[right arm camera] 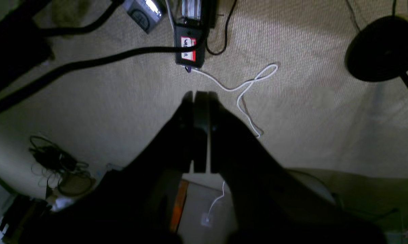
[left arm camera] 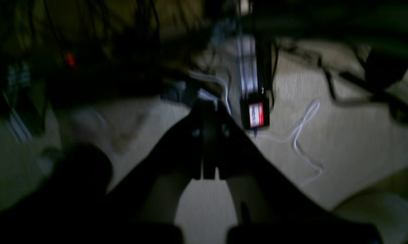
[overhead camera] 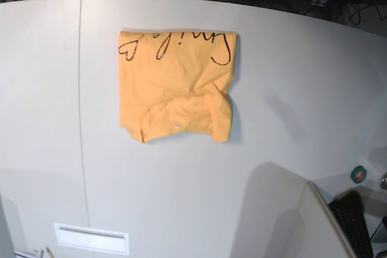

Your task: Layout the t-shirt on the table in an organized manner, then fold the t-shirt properly

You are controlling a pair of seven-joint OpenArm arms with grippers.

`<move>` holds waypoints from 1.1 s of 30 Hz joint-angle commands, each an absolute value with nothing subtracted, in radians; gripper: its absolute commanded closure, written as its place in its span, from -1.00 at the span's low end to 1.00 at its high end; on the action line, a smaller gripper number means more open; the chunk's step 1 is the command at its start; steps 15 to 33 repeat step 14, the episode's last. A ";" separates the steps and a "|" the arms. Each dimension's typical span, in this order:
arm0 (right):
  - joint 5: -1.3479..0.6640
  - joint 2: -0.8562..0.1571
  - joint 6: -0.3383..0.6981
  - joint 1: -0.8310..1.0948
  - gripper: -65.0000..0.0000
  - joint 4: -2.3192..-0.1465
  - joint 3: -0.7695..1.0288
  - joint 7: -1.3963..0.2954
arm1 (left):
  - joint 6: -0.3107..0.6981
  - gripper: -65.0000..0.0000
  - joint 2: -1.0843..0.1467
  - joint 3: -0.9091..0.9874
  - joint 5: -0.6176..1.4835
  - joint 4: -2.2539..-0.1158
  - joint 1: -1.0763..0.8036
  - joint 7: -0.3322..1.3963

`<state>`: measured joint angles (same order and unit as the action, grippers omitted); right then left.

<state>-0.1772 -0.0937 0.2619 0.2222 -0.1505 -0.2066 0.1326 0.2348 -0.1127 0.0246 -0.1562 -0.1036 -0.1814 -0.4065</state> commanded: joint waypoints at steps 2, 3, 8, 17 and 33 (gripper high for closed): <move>-0.179 -0.088 0.263 0.229 1.00 -0.150 -0.203 0.128 | 0.237 1.00 -0.116 0.024 -0.160 -0.111 -0.206 -0.409; -0.179 -0.088 0.263 0.219 1.00 -0.150 -0.203 0.128 | 0.237 1.00 -0.110 0.022 -0.160 -0.111 -0.206 -0.410; -0.179 -0.062 0.263 0.213 1.00 -0.150 -0.203 0.128 | 0.237 1.00 -0.091 0.022 -0.160 -0.108 -0.234 -0.404; -0.177 -0.039 0.263 0.213 1.00 -0.150 -0.211 0.128 | 0.237 1.00 -0.096 0.021 -0.162 -0.108 -0.254 -0.334; -0.177 -0.039 0.263 0.213 1.00 -0.150 -0.211 0.128 | 0.237 1.00 -0.096 0.021 -0.162 -0.108 -0.254 -0.334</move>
